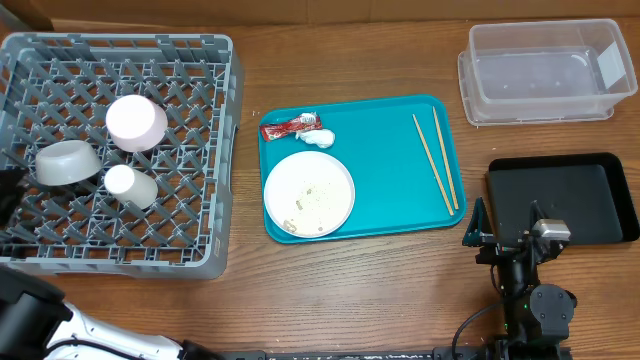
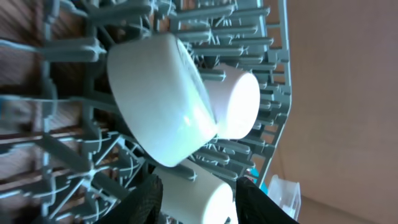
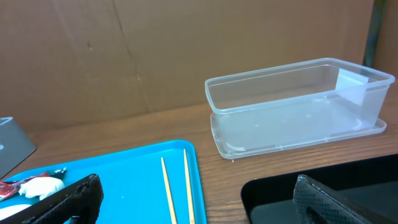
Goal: Sort waste into correct bins and load items into the dishwasher
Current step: 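Lower the white bowl into the rack and release it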
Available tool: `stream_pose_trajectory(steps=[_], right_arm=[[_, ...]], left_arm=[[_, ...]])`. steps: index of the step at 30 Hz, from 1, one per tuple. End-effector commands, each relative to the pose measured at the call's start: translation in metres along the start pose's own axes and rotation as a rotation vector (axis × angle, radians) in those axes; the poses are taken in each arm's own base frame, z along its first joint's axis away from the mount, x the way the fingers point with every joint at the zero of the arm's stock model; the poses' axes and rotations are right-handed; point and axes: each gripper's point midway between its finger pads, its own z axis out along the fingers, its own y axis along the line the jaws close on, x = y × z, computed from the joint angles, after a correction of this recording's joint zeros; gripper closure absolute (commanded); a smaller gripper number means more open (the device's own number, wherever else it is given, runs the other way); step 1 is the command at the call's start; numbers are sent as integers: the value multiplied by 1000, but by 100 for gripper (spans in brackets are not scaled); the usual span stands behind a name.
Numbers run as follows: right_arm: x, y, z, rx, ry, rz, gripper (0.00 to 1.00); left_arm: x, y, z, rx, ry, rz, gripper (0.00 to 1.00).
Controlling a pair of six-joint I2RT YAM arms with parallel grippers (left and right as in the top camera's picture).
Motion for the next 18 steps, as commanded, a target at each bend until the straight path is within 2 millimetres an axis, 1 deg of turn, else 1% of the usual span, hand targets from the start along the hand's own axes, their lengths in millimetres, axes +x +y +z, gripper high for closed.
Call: stream_pose_trajectory(steps=[1,3,4,6,8,11,13,15,18], right_arm=[[1,-1,0,1,-6,4,0],[1,-1,0,1,-6,5,0],[1,-1,0,1,-6,4,0],[1,-1,0,1,-6,4,0],[1,-1,0,1,-6,4,0],[1,-1,0,1,-6,4,0],[1,-1,0,1,-6,4,0],[1,-1,0,1,-6,4,0],[1,-1,0,1,-6,4,0]], left_arm=[[-7,-8,-9,-13,-20,10,62],[-7,-13,-6,-4,-13,19,77],[-6,-16,-1,-4,-7,34,94],[-6,-22,6,-2,0,74,96],[-4,-29,19,-15,19,114,96],[4,-47,46,-27,60,186,96],[8,-57,66,-66,82,230,96],[12,-57,85,-171,93,254,96],[10,-42,103,-422,60,274,96]])
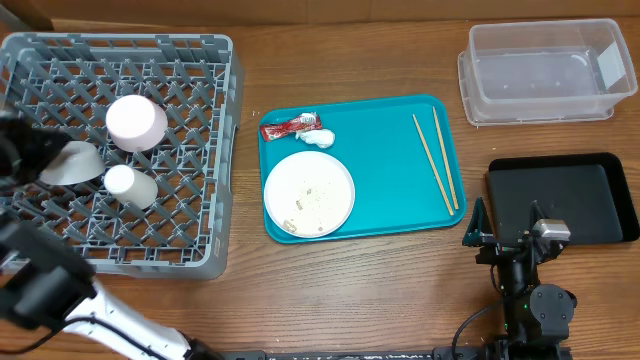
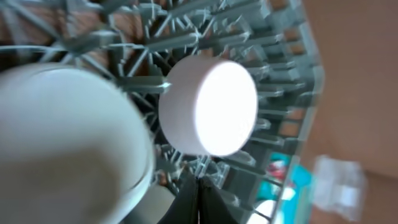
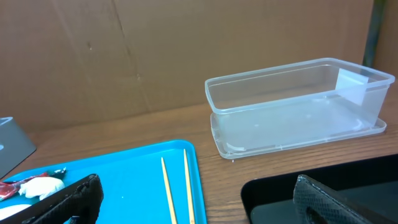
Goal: Sort waste into correct bins and load items into the dishwasher
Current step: 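Lower the white bowl into the rack and release it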
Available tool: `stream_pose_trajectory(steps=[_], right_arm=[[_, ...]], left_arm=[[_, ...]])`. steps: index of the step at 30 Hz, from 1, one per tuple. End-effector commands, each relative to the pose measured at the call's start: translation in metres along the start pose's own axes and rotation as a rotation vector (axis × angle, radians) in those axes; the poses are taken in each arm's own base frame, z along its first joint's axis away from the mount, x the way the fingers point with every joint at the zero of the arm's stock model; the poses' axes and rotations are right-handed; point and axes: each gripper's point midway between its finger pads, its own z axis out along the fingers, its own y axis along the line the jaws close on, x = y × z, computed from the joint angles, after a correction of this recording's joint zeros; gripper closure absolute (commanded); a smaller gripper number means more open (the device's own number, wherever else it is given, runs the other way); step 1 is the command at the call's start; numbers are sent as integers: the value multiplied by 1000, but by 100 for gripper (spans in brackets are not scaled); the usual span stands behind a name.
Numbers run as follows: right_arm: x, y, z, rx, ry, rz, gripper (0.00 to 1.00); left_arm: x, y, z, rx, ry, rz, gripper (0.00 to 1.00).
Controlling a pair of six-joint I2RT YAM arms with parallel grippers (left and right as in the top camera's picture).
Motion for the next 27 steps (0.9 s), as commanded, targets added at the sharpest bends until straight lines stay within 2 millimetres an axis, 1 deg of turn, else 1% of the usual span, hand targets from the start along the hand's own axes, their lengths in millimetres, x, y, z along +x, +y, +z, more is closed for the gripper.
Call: stream_pose_trajectory(steps=[1,3,5,8,13,15,23,25,27], right_arm=[[1,-1,0,1,-6,4,0],[1,-1,0,1,-6,4,1],[1,-1,0,1,-6,4,0],[1,-1,0,1,-6,4,0],[1,-1,0,1,-6,4,0],[1,-1,0,1,-6,4,0],[1,-1,0,1,-6,4,0],[1,-1,0,1,-6,4,0],[1,-1,0,1,-6,4,0]], left_arm=[[-6,23,13,-354,-24,-10,96],[-9,33,14,-515,-58,-33,96],[-12,36,13,-617,-93,-33,96],[-15,42,9,-718,-120,-20,96],[-17,62,-12,-860,-170,-76,96],[-16,69,-18,-882,-175,-103,96],[-6,84,-32,-899,-150,-182,96],[-4,83,-39,-892,-171,-234,96],[-6,74,-48,-872,-197,-252,96]])
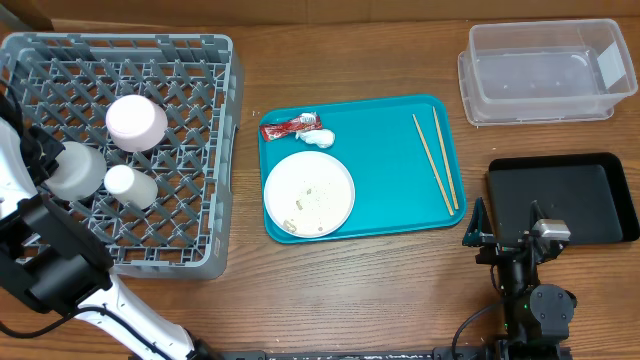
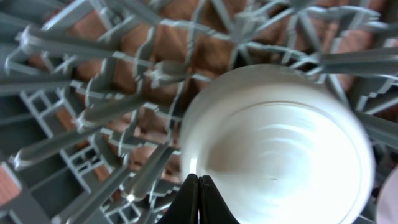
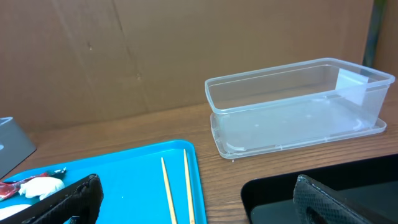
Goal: Sort waste into correct bins and load items into the dishwasher
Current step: 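Lower the white bowl into the rack and release it, then move the left gripper to the wooden chopsticks on the tray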
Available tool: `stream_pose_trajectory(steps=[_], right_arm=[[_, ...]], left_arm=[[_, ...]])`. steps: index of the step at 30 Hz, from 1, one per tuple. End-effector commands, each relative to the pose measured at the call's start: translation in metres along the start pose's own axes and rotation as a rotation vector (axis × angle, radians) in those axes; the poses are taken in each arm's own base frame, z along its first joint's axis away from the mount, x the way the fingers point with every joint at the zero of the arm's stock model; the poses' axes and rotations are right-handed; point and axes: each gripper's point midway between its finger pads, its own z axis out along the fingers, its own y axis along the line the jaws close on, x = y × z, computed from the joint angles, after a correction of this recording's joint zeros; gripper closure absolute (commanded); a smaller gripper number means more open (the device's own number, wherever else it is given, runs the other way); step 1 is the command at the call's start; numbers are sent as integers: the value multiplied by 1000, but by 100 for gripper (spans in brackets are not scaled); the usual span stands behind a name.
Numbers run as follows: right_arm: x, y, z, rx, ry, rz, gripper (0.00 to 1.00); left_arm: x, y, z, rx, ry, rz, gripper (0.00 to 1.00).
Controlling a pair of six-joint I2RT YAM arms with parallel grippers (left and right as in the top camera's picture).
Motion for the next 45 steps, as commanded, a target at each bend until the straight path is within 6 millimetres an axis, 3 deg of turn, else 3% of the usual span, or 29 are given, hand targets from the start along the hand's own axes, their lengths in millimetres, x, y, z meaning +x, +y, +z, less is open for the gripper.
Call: stream_pose_trajectory(steps=[1,5,8,10,12,14,15,19,21,24,27,30,36,41,45], right_arm=[[1,-1,0,1,-5,4,0],[1,-1,0,1,-5,4,0],[1,-1,0,1,-5,4,0],[1,-1,0,1,-5,4,0],[1,-1,0,1,-5,4,0],[1,-1,0,1,-5,4,0],[1,-1,0,1,-5,4,0],[1,-1,0,1,-5,4,0],[1,-1,0,1,-5,4,0],[1,-1,0,1,-5,4,0],[1,-1,0,1,-5,4,0],[1,-1,0,1,-5,4,1],[1,-1,0,1,-5,4,0],[1,-1,0,1,-5,4,0],[1,-1,0,1,-5,4,0]], left_arm=[[-17,1,-36,47,-80,-90,96],[-23,-27,-91,286,-120,-102,96],[-14,-76,-155,659,-104,-45,96],[5,-112,-206,952,-50,40,95],[30,-138,-251,1198,30,140,82],[63,-160,-287,1389,144,245,62],[79,-169,-299,1442,191,293,57],[161,-207,-321,1508,302,559,14],[205,-224,-322,1471,315,708,1],[269,-252,-299,1235,279,896,0],[304,-270,-268,943,167,954,0],[326,-286,-245,702,-13,1009,7],[358,-319,-211,467,-245,1136,10],[376,-330,-170,387,-197,1175,23],[397,-323,-157,400,-63,1210,22]])
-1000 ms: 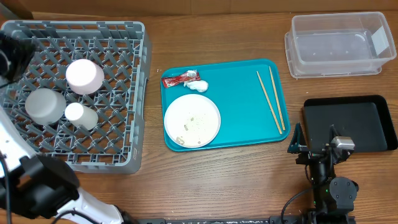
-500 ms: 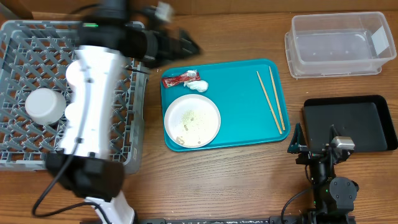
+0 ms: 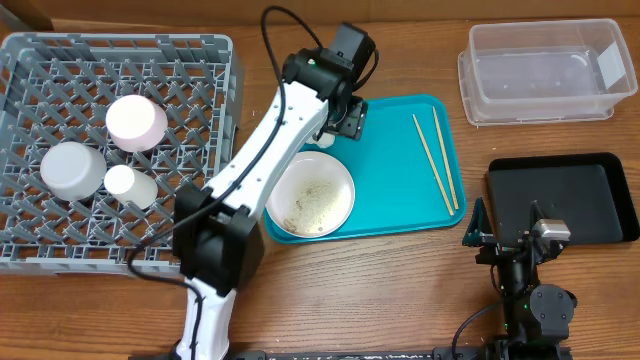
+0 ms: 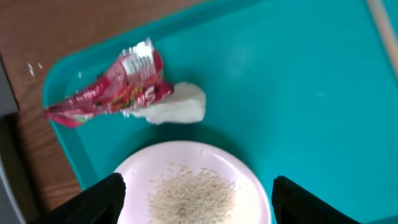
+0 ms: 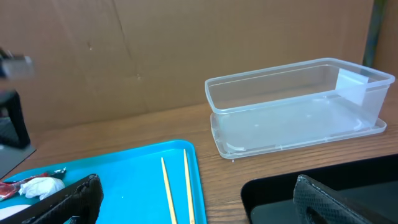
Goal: Sort waste into correct bins and load items into the dishwasher
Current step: 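Move the left gripper to the wooden chopsticks on the tray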
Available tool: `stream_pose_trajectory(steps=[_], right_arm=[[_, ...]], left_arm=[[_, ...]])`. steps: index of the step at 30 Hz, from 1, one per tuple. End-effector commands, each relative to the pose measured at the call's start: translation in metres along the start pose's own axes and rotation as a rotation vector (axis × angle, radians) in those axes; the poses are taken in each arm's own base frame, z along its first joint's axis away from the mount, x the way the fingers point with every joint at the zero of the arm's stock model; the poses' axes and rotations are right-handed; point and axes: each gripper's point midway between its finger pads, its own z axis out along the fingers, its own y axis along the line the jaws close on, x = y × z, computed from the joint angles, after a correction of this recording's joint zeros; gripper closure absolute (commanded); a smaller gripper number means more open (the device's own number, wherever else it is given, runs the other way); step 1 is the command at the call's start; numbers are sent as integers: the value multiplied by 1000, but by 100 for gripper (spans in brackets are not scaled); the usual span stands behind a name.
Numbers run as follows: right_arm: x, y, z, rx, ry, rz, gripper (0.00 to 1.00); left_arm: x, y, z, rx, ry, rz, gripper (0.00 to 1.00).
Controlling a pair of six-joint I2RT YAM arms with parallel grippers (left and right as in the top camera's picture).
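My left gripper (image 3: 343, 118) (image 4: 199, 208) hangs open over the upper left of the teal tray (image 3: 395, 205), with nothing between its fingers. Just below it in the left wrist view lie a red wrapper (image 4: 112, 90), a crumpled white tissue (image 4: 179, 106) and a white plate (image 4: 194, 186) with rice residue. Two chopsticks (image 3: 437, 160) (image 5: 168, 186) lie on the tray's right side. The grey dish rack (image 3: 200, 255) holds a pink cup (image 3: 136, 122), an upturned bowl (image 3: 68, 168) and a small white cup (image 3: 130, 185). My right gripper (image 3: 508, 230) (image 5: 199, 202) rests open beside the black bin.
A clear plastic container (image 3: 545, 70) (image 5: 298, 106) stands at the back right. A black bin (image 3: 565, 195) (image 5: 323, 180) sits at the right, in front of it. My left arm crosses the table from the front edge up to the tray.
My left gripper was shut over the upturned bowl at the rack's left side. It is now open above the tray's upper left corner. The right arm has not moved.
My left gripper first stood open at the rack's left edge beside a tilted bowl. Then it was shut over the rack by the bowl. Later the bowl lay upturned under it. Now the bowl rests in the rack and the gripper is over the tray.
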Motion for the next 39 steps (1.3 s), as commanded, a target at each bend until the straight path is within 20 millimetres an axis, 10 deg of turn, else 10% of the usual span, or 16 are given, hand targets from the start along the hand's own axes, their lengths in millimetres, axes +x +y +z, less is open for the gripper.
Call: stream_pose_trajectory(steps=[1,12,27,39], right_arm=[[1,-1,0,1,-5,4,0],[1,-1,0,1,-5,4,0],[1,-1,0,1,-5,5,0],[1,-1,0,1,-5,4,0]], left_arm=[[12,-3,4,34,58,-9,22],[47,-97,-41,630,268,-30,0],[32,-143,-38,520,134,-87,0],[9,-139,-36,146,-133,-184,0]])
